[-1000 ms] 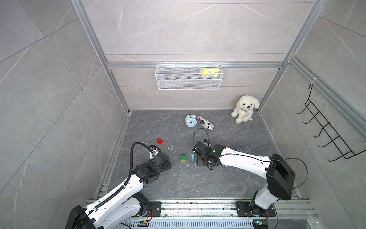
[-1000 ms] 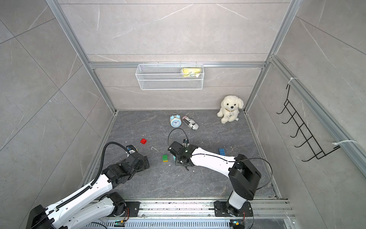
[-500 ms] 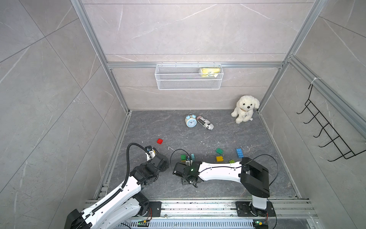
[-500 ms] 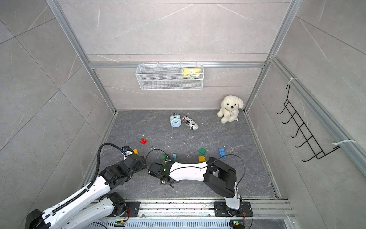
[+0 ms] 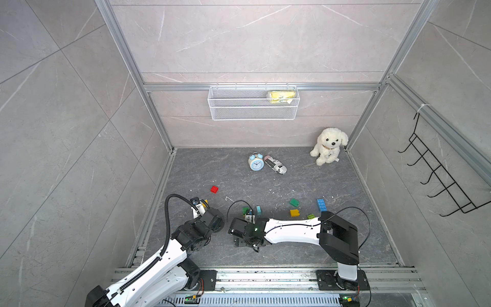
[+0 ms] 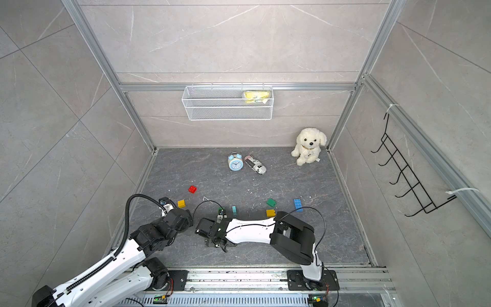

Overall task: Assemble the letter h with lego
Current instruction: Place the lego brick at the center of the board, then pick up the lego brick from the center of the board.

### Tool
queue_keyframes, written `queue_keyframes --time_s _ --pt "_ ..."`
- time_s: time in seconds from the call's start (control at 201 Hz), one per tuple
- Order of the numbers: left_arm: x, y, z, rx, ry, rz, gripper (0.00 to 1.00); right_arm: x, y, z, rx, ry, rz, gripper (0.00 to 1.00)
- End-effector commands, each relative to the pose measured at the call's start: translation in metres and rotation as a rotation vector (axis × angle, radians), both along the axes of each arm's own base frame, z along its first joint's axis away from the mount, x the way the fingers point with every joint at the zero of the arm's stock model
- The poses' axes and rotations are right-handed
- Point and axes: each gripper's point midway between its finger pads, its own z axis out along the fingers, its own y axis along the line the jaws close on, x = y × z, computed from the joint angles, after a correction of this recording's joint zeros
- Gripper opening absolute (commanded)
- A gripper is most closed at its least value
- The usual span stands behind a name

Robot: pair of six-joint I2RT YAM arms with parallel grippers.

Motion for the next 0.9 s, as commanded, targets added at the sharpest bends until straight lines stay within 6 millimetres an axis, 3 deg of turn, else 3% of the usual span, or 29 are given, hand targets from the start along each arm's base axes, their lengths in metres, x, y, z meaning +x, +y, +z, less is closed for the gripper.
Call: queue_keyframes --time_s 0.0,0.09,0.154,0.274,0.333,0.393,0.458,0.557,0.622,0.786,0.891 --pt "0.002 0.006 0.001 0.011 -0.022 0.026 1.0 0.002 -0.003 0.022 0.04 -0.036 0.033 0.94" --pt "0.005 0.0 0.002 0.002 -0.029 -0.014 1.0 0.012 -0.014 0.044 0.046 -0.123 0.072 0.94" --pt "0.008 -0.011 0.002 -0.021 -0.034 -0.075 1.0 0.024 -0.03 0.074 0.059 -0.248 0.114 0.95" --pt "0.006 -0.051 0.001 -0.126 -0.021 -0.289 0.99 0.053 -0.076 0.14 0.079 -0.563 0.157 0.99" --pt "0.001 -0.066 -0.005 -0.179 0.017 -0.348 0.98 0.071 -0.109 0.158 0.068 -0.678 0.113 0.99" --pt "-0.005 -0.078 -0.012 -0.22 0.08 -0.379 0.97 0.089 -0.142 0.161 0.077 -0.716 0.041 0.98" --pt "-0.016 -0.099 -0.021 -0.271 0.161 -0.436 0.95 0.105 -0.174 0.149 0.077 -0.716 -0.048 0.98" --pt "-0.033 -0.132 -0.022 -0.211 0.231 -0.527 0.95 0.114 -0.199 0.125 0.043 -0.74 -0.102 0.98" --pt "-0.04 -0.143 -0.028 -0.119 0.306 -0.536 0.98 0.118 -0.207 0.117 0.05 -0.734 -0.131 0.98" --pt "-0.047 -0.174 -0.045 0.004 0.443 -0.544 0.99 0.126 -0.205 0.113 0.049 -0.703 -0.128 0.99" --pt "-0.043 -0.17 -0.057 0.082 0.494 -0.48 1.0 0.126 -0.2 0.11 0.061 -0.682 -0.116 0.99"
